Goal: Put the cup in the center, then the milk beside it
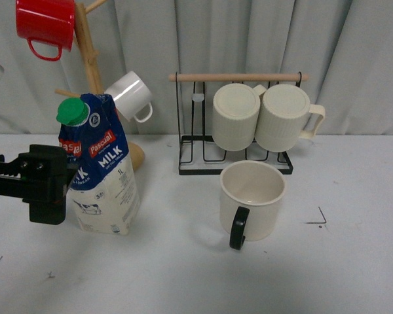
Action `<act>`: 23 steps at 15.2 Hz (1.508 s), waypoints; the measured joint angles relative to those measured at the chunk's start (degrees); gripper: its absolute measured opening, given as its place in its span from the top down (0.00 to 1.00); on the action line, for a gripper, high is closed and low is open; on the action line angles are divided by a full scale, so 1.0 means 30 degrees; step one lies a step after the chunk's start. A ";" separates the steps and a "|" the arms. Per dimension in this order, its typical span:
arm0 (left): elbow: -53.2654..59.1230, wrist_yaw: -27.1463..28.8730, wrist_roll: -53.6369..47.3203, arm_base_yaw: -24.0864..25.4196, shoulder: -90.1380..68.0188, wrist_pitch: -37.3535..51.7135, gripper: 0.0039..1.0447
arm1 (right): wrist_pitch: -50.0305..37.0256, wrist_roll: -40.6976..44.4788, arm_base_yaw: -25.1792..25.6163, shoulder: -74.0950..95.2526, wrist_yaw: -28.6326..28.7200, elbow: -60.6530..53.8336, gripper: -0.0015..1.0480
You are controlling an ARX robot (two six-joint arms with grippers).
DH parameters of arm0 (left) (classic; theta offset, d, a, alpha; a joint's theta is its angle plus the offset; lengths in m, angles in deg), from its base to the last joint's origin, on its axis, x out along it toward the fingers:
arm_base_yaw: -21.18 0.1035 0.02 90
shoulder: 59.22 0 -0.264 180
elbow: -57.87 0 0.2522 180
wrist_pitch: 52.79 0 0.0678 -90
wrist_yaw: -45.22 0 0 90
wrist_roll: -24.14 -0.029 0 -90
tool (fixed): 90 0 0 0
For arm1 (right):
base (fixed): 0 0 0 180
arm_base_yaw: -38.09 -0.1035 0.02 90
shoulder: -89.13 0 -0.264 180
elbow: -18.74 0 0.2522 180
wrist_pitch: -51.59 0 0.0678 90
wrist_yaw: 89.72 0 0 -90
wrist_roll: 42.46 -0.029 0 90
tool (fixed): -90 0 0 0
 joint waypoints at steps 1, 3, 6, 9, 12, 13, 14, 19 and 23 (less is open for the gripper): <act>-0.0386 0.0073 0.0036 -0.0204 -0.0656 0.0357 0.06 | 0.0000 0.0000 0.0000 0.0000 -0.0007 0.0000 0.06; -0.1042 0.0044 0.0044 -0.0328 -0.1785 0.0590 0.06 | -0.0007 0.0000 0.0000 0.0000 0.0000 0.0000 0.06; -0.2004 0.0000 0.0430 -0.0335 -0.3271 0.1027 0.06 | 0.0000 0.0000 0.0000 0.0000 0.0000 0.0000 0.06; -0.3060 0.0219 0.0750 -0.0685 -0.4634 0.1275 0.06 | 0.0000 0.0000 0.0000 0.0000 0.0000 0.0000 0.06; -0.4073 0.0408 0.1107 -0.1049 -0.5734 0.1719 0.06 | -0.0007 0.0000 0.0000 0.0000 0.0000 0.0000 0.06; -0.4255 0.0423 0.1297 -0.1064 -0.6127 0.1851 0.06 | 0.0000 0.0000 0.0000 0.0000 0.0000 0.0000 0.06; -0.4313 0.0510 0.1486 -0.1166 -0.6513 0.2106 0.06 | -0.0007 0.0000 0.0000 0.0000 0.0000 0.0000 0.06; -0.4707 0.1647 0.2142 -0.1129 -0.7424 0.2987 0.50 | 0.0000 0.0000 0.0000 0.0000 0.0000 0.0000 0.06; -0.4546 0.2412 0.1902 -0.1712 -0.7162 0.3038 0.97 | 0.0000 0.0000 0.0000 0.0000 0.0000 0.0000 0.06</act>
